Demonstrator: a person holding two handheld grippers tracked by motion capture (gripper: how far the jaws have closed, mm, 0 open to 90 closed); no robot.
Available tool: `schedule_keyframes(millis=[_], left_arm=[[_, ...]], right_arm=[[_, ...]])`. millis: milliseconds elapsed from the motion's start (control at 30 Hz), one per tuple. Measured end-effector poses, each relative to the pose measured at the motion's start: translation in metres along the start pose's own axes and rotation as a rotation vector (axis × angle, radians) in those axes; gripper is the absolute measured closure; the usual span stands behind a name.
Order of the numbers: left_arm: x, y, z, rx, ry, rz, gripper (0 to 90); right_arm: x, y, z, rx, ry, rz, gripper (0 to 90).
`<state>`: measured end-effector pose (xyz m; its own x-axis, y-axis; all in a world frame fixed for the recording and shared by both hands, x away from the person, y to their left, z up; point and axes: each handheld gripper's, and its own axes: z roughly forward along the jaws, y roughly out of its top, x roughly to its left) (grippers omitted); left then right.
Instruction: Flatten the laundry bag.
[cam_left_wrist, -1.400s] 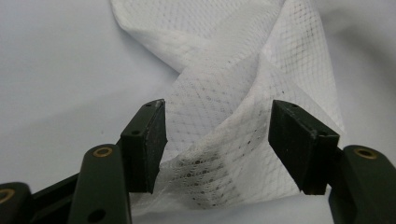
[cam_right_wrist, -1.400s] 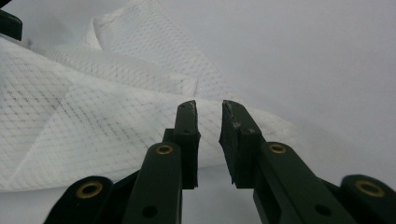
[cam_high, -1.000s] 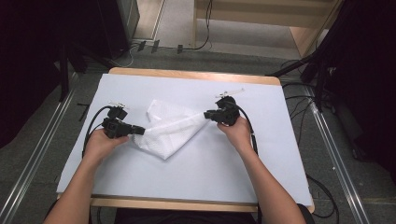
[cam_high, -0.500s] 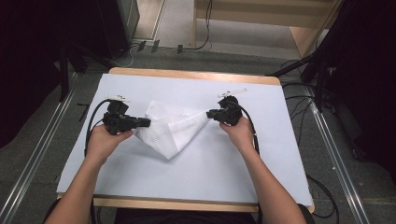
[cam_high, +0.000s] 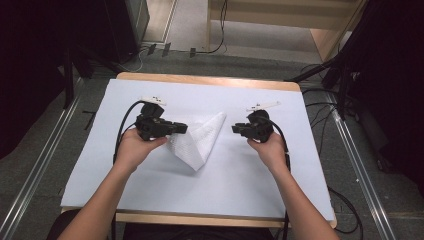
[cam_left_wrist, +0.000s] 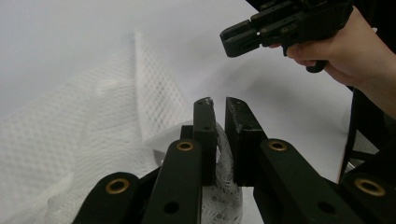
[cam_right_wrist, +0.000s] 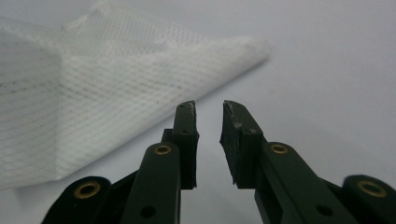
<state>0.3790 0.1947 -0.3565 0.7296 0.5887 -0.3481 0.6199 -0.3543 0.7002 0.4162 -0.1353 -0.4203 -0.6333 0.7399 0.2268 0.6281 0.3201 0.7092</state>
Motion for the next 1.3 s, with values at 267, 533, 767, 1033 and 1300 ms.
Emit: schedule_keyframes(millis=[267,533,767,1033,1300], left_arm=[[-0.001,-0.012,0.021,0.056,-0.025,-0.020,83.6],[-0.005,-0.001,0.036,0.049,-0.082,-0.032,83.5],[-0.027,0.022,0.065,0.049,-0.149,0.004,83.3],[-0.057,0.035,0.094,0.065,-0.164,0.084,82.9],[-0.078,0.046,0.098,0.068,-0.190,0.148,69.3]], right_arm=[[0.003,-0.023,-0.022,-0.004,-0.006,0.007,76.9],[0.022,-0.027,-0.026,-0.003,0.005,-0.042,76.4],[0.017,-0.033,-0.039,-0.010,-0.022,-0.022,76.4],[-0.010,-0.039,-0.055,-0.025,-0.124,0.014,76.7],[-0.033,-0.048,-0.067,-0.043,-0.150,0.088,77.3]])
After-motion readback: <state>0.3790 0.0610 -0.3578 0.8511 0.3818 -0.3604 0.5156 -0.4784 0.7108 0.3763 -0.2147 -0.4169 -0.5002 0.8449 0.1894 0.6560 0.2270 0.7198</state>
